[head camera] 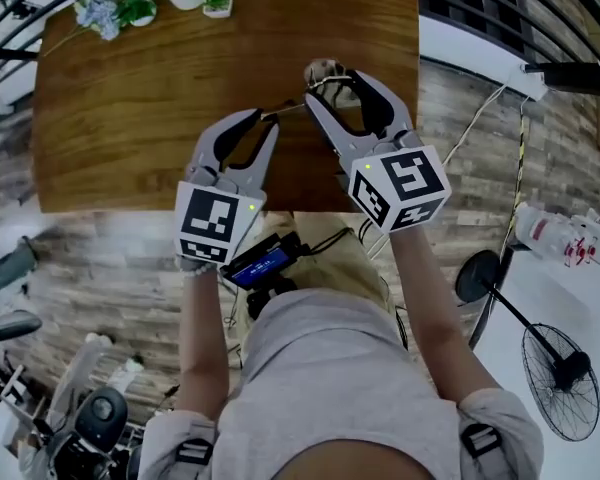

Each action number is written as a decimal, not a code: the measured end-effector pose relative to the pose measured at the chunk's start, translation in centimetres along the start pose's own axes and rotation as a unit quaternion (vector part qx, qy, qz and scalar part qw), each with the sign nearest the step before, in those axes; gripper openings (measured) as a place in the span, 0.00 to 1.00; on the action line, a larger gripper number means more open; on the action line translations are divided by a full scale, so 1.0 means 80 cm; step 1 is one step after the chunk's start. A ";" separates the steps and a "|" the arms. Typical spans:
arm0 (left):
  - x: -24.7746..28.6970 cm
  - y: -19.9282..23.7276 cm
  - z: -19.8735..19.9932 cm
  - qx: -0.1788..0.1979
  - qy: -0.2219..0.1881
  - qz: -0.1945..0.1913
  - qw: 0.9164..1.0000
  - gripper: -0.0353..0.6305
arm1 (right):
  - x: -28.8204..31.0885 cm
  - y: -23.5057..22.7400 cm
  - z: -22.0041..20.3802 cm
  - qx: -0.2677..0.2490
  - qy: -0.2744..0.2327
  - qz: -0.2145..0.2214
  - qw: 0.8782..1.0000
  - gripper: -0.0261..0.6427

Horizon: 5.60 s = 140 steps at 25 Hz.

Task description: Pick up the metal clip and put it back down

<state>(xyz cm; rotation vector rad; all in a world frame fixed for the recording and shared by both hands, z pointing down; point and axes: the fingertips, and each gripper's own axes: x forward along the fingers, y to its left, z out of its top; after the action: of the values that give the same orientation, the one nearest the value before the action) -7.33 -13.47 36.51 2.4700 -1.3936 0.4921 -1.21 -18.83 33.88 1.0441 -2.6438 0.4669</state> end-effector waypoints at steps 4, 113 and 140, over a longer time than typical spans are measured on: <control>-0.016 -0.012 0.019 0.012 -0.015 -0.004 1.000 0.20 | -0.024 0.010 0.019 -0.014 -0.023 -0.013 1.000 0.43; 0.140 0.060 -0.110 -0.053 0.145 0.006 0.988 0.20 | 0.121 -0.100 -0.117 0.052 0.144 -0.026 0.988 0.42; 0.113 0.067 -0.135 -0.093 0.149 0.028 0.984 0.20 | 0.143 -0.116 -0.142 0.053 0.154 -0.093 0.982 0.43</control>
<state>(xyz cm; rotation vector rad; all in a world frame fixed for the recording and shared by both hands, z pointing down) -9.35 -19.03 50.39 2.1128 -1.3242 0.6805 -1.44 -27.88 50.12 1.1346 -2.2489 0.6750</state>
